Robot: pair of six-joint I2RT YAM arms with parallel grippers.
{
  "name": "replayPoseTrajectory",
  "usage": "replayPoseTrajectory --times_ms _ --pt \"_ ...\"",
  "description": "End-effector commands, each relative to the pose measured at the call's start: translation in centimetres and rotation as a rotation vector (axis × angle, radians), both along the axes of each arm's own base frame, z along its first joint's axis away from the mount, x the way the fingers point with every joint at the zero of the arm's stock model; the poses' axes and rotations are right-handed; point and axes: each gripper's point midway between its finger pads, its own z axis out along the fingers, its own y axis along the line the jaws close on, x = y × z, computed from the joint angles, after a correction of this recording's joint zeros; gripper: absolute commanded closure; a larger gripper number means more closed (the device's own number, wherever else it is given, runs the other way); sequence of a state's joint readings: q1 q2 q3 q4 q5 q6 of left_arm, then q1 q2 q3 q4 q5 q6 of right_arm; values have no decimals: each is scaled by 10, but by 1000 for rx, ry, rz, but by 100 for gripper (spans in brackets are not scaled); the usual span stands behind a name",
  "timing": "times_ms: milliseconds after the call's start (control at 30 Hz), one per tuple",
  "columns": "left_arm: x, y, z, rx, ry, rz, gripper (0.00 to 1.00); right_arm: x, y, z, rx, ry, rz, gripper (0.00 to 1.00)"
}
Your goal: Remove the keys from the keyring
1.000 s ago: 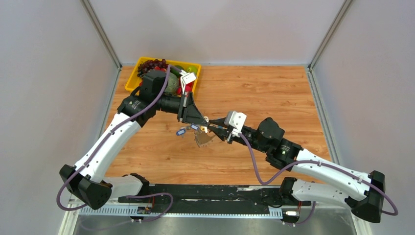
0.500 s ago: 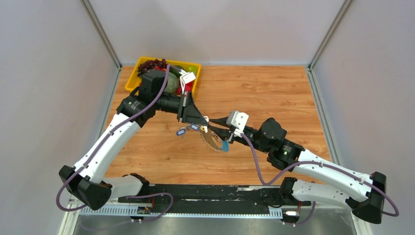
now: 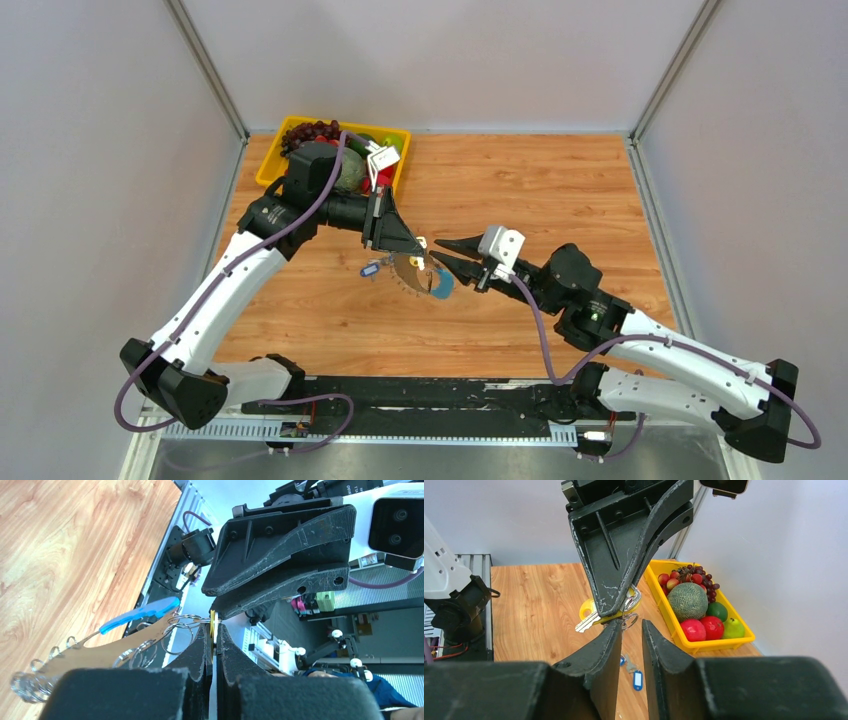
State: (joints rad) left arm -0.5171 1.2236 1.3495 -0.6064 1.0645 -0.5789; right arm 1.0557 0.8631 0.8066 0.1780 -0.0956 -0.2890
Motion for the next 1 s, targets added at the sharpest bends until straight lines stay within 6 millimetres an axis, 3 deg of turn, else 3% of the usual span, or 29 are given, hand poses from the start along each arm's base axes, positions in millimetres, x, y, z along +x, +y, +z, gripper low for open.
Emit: replayPoseTrajectory --times_ms 0,400,833,967 --pt "-9 2 28 -64 -82 -19 100 -1 0 9 34 -3 9 74" --pt "-12 3 29 -67 -80 -19 100 -3 11 2 12 10 41 71" --pt "-13 4 26 -70 -74 -25 100 -1 20 8 31 13 61 69" --pt "-13 3 25 -68 -71 -25 100 -2 18 12 48 9 56 63"
